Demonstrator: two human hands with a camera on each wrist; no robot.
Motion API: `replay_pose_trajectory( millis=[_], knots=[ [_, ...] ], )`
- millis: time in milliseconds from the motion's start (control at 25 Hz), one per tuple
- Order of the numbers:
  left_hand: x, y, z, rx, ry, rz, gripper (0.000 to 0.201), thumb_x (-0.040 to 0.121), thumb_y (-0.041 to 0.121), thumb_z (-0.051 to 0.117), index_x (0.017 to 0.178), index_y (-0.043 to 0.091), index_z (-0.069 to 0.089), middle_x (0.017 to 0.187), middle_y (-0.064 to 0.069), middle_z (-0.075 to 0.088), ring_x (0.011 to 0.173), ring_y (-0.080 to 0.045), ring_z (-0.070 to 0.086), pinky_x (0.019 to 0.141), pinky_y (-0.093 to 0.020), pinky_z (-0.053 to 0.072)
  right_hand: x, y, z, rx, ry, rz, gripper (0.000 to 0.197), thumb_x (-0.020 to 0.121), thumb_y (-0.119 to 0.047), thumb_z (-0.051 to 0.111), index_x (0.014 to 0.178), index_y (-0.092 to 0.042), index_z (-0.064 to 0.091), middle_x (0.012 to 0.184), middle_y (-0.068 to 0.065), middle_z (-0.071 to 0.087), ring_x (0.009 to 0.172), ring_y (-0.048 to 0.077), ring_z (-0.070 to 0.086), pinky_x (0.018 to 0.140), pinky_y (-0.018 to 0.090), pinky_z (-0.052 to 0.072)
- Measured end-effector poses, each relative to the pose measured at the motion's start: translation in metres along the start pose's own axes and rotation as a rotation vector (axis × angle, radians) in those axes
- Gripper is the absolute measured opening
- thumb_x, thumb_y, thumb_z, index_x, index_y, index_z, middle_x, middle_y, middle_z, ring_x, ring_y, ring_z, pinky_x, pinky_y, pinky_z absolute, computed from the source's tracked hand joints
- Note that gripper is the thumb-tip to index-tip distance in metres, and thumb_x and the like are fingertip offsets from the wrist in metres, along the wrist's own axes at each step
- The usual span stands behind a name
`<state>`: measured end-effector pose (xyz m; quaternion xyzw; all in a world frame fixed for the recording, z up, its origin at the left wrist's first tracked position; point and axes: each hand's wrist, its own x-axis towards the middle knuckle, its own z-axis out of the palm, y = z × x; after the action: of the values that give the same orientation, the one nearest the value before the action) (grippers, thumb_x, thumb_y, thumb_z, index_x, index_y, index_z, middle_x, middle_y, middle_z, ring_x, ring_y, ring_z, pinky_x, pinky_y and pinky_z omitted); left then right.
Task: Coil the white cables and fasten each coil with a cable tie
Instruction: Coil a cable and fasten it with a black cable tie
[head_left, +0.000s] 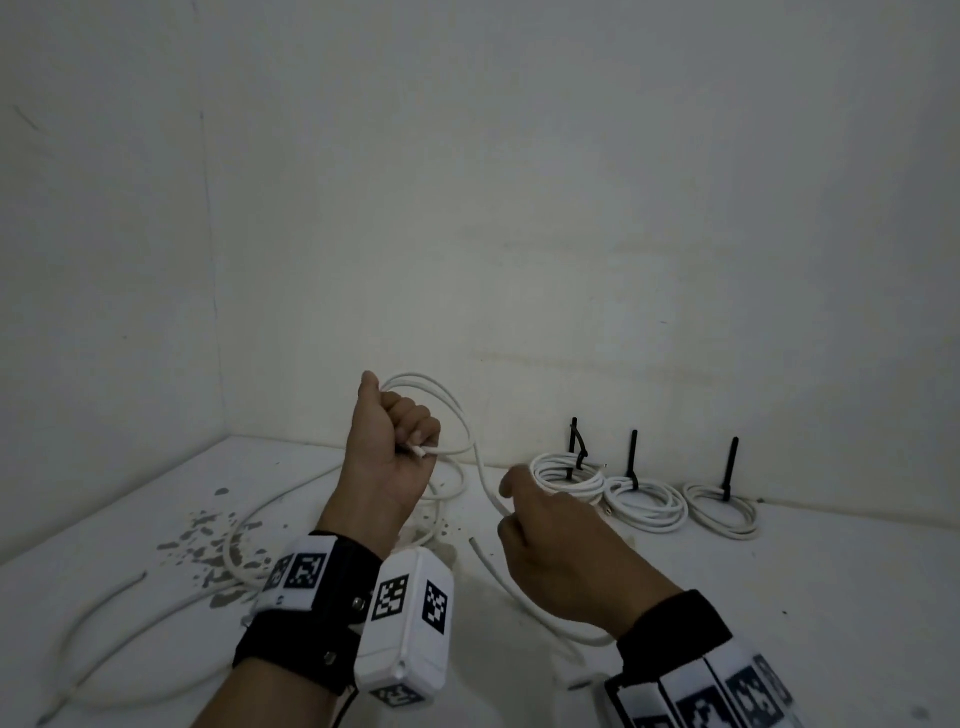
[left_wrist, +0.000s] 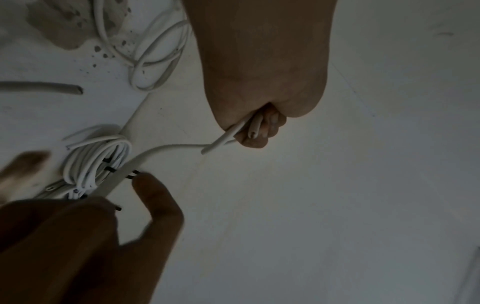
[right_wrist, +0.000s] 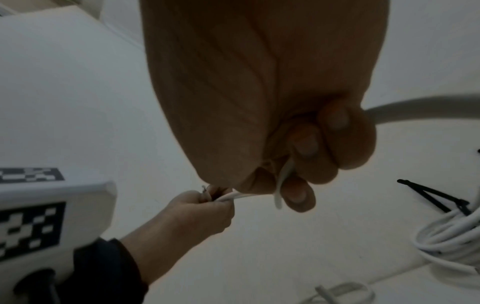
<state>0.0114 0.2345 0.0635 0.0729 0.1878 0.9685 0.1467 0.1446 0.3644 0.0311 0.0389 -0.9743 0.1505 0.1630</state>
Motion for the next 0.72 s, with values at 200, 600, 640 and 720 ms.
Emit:
replay_pose_trajectory(
  millis=[200,600,640,720],
  knots=[
    [-0.003,0.001,0.001,0.071,-0.003,0.004,0.056,0.103,0.042,0.042,0.053,0.023,0.024,0.041,0.007,0.016,0.033,-0.009,0.015,0.033,-0.019,0.02,-0.001,-0.002,-0.016,0.079,0.058,0.047,0.011,0.097,-0.023,0.05,0.097,-0.02,0.06,0.069,-0.01,0.053,0.07,0.018,0.059,0.065,0.032,0.046],
    [-0.002,0.002,0.001,0.186,-0.095,-0.085,0.063,0.104,0.04,0.037,0.045,0.024,0.025,0.036,0.007,0.015,0.028,-0.008,0.011,0.028,-0.018,0.013,-0.003,0.014,-0.033,0.483,0.034,0.238,0.026,0.1,-0.006,0.041,0.112,-0.017,0.061,0.088,0.003,0.069,0.055,0.001,0.055,0.047,0.012,0.039],
    [-0.005,0.002,0.002,0.192,-0.116,-0.113,0.063,0.104,0.041,0.037,0.045,0.024,0.025,0.037,0.008,0.014,0.03,-0.008,0.008,0.028,-0.018,0.012,-0.002,0.017,-0.03,0.54,0.057,0.276,0.022,0.099,-0.004,0.042,0.109,-0.014,0.059,0.09,0.003,0.071,0.06,0.006,0.058,0.048,0.014,0.042],
    [-0.013,-0.001,0.008,0.224,-0.189,-0.214,0.062,0.102,0.045,0.039,0.045,0.024,0.026,0.042,0.009,0.007,0.037,-0.009,0.002,0.03,-0.017,0.008,0.002,0.023,-0.025,0.657,0.192,0.372,0.017,0.097,-0.002,0.048,0.105,-0.012,0.06,0.087,-0.001,0.073,0.071,0.011,0.064,0.054,0.018,0.048]
  ],
)
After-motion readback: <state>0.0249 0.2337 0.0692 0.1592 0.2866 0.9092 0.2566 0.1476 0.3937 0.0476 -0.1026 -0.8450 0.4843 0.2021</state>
